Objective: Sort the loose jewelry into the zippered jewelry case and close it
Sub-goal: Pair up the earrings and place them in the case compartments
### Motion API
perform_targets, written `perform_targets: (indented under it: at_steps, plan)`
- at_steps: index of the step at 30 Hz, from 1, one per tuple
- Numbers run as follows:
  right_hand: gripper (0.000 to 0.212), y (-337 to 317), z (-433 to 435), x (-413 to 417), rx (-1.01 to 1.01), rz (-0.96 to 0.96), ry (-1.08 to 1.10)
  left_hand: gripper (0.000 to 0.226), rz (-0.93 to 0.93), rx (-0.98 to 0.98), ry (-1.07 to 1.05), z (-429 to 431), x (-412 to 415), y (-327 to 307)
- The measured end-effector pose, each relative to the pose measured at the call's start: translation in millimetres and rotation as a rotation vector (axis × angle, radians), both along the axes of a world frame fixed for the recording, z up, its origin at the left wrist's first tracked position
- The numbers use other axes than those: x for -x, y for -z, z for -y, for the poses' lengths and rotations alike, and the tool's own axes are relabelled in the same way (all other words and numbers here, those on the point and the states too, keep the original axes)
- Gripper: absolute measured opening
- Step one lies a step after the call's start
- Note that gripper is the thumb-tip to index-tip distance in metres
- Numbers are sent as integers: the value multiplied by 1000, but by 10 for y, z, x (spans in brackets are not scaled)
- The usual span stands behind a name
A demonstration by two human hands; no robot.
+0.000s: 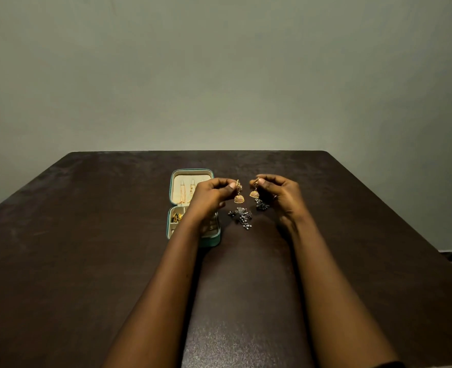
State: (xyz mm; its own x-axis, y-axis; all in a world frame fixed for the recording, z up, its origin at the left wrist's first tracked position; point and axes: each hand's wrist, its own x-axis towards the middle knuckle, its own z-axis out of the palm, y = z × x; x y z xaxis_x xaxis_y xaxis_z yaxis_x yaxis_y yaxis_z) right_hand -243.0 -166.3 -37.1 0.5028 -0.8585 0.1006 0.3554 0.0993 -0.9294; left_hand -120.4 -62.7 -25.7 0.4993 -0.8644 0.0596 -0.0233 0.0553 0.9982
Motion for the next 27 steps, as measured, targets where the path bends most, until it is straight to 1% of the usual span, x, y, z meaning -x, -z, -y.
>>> perform_targets:
  at_steps: [4, 11, 14, 21, 27]
  plan:
    - [11, -45, -57, -23, -45, 49, -45, 11, -105, 29, 12, -46, -29, -18]
    - [15, -118, -118, -49, -40, -66, -156, 15, -127, 29, 2, -95, -93, -38]
    - [18, -125, -147, -52, -16, -87, -190, 15, -188, 53, -16, -118, -116, -44]
    - [18, -188, -234, -67, 4, -40, -245, 19, -286, 86, 2, -157, -214, -34]
    - [18, -209, -305, -129, 19, 12, -259, 23, -448, 121, 93, -200, -221, -73]
